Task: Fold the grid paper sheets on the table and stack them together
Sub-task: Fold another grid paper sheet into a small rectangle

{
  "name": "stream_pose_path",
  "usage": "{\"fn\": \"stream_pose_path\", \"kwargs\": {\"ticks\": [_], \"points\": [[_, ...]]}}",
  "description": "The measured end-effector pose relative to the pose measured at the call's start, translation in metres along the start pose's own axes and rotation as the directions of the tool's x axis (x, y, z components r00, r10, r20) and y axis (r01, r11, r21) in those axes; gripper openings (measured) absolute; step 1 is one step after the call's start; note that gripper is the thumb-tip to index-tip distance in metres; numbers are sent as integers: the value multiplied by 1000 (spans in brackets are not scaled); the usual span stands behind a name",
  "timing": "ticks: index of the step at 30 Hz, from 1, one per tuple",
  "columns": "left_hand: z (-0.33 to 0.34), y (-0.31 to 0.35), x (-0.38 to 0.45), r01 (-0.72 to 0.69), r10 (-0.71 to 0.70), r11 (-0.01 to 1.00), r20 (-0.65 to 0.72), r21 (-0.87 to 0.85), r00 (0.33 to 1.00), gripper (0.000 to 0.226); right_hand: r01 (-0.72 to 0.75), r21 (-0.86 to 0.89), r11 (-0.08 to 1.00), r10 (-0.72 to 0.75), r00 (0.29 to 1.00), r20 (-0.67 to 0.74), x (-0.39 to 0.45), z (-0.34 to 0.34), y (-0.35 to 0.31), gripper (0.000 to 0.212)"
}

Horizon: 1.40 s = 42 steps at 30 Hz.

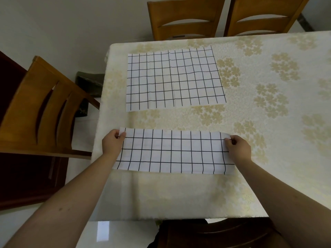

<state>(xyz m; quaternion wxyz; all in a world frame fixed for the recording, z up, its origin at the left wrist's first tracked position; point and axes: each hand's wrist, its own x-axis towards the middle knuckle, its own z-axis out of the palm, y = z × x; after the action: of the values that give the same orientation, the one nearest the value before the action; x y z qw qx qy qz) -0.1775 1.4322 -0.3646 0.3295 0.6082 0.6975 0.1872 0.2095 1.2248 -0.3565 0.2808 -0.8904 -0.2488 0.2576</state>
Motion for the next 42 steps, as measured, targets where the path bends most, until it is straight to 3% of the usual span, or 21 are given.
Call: {"fn": "stream_pose_path", "kwargs": {"ticks": [21, 27, 31, 34, 37, 40, 42], "points": [[5, -4, 6, -9, 9, 999, -16, 40, 1000, 20, -14, -34, 999, 14, 1000, -20, 1, 3, -2, 23], [8, -1, 6, -7, 13, 997, -79, 73, 997, 33, -10, -24, 1000, 9, 1000, -27, 0, 4, -2, 22], [11, 3, -5, -32, 83, 970, -205, 240, 975, 40, -9, -15, 1000, 8, 999, -35, -1, 6, -3, 21], [24, 18, -32, -332, 399, 885, -165, 326, 902, 30, -9, 1, 1000, 10, 999, -44, -1, 7, -2, 21], [55, 34, -76, -692, 682, 673, 142, 260, 717, 37, -5, 15, 1000, 6, 999, -53, -2, 9, -1, 22], [92, 42, -120, -841, 751, 481, 378, 249, 541, 48, -8, 18, 1000, 9, 999, -53, -2, 8, -2, 22], [110, 41, -135, -854, 719, 419, 462, 307, 519, 53, -11, 18, 1000, 12, 999, -53, -2, 8, -3, 23]]}}
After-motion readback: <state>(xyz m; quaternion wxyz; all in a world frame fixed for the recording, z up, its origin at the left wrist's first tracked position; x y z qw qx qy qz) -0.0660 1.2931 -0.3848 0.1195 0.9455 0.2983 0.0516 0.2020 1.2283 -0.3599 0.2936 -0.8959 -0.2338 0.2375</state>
